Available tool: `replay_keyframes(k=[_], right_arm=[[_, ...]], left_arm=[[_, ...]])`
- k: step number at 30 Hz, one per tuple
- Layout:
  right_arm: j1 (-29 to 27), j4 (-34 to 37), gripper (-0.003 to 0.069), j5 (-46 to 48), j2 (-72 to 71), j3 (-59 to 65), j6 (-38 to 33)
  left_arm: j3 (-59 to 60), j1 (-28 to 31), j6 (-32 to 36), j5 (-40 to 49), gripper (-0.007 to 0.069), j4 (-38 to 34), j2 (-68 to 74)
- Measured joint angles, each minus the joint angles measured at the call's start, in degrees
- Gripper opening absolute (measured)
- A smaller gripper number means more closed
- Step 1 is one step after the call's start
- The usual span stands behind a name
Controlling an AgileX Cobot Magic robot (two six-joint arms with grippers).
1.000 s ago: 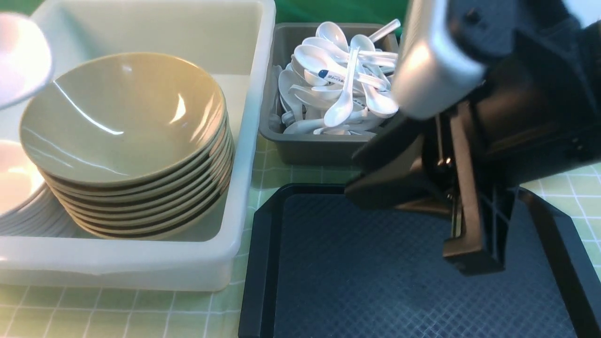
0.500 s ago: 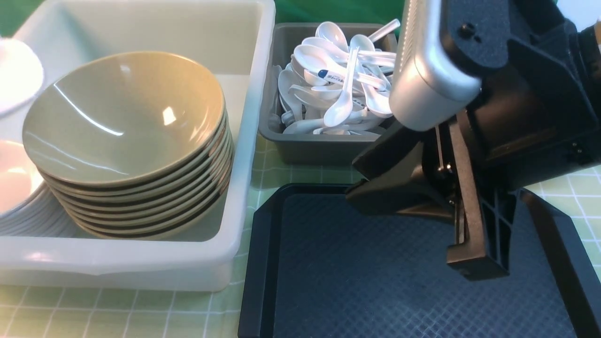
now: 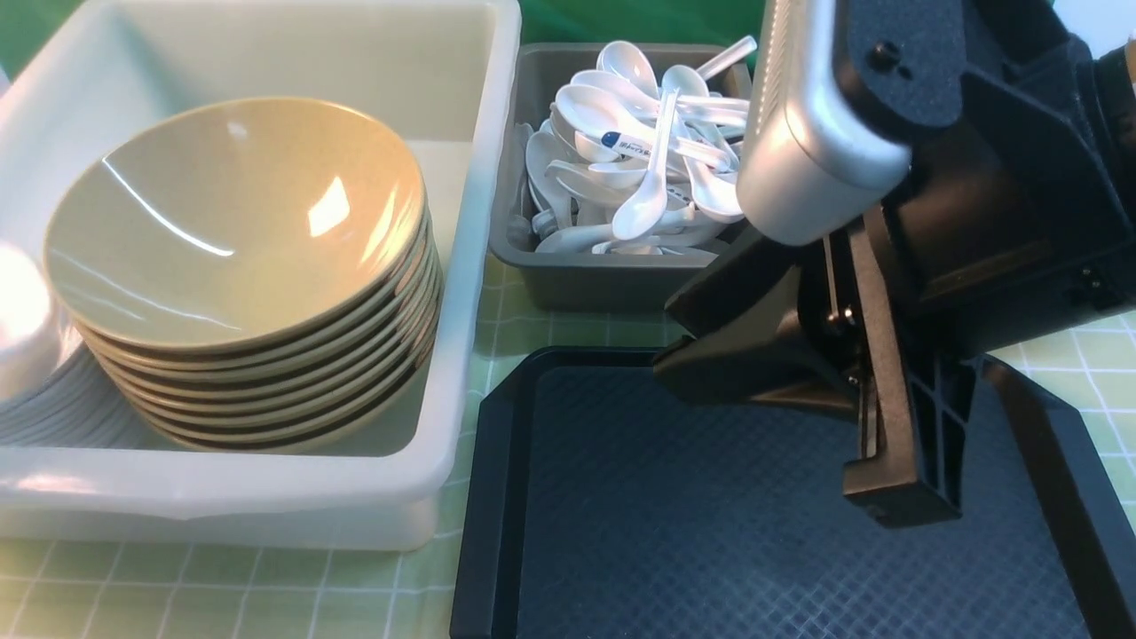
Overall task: On green table put chopsticks spoon bowls plates into blue grey white boxes.
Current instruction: 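Place the white bowl into the white bin with the other dishes with the left gripper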
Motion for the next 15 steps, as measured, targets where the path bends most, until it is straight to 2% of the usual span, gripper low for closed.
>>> replay_keyframes(k=[3, 6, 9, 13, 15], right_arm=[[0.00, 0.00, 0.0236, -0.12, 0.00, 0.00, 0.00], [0.00, 0.00, 0.0236, -0.14, 0.00, 0.00, 0.00], [0.00, 0.00, 0.0236, -0.14, 0.00, 0.00, 0.00], [0.00, 0.00, 0.0236, -0.14, 0.00, 0.00, -0.05], [0.00, 0.00, 0.0236, -0.14, 0.00, 0.00, -0.28]], left_arm=[[0.00, -3.83, -4.79, -0.72, 0.0016, 6.35, 0.00], [0.00, -6.33, -9.84, -1.31, 0.0020, 9.90, -0.05], [0.00, -7.66, -11.74, -1.61, 0.0041, 12.30, -0.05], [0.00, -8.10, -12.51, -1.94, 0.0135, 14.45, -0.16], [0.00, -8.10, -12.64, -2.33, 0.0205, 14.43, -0.28]])
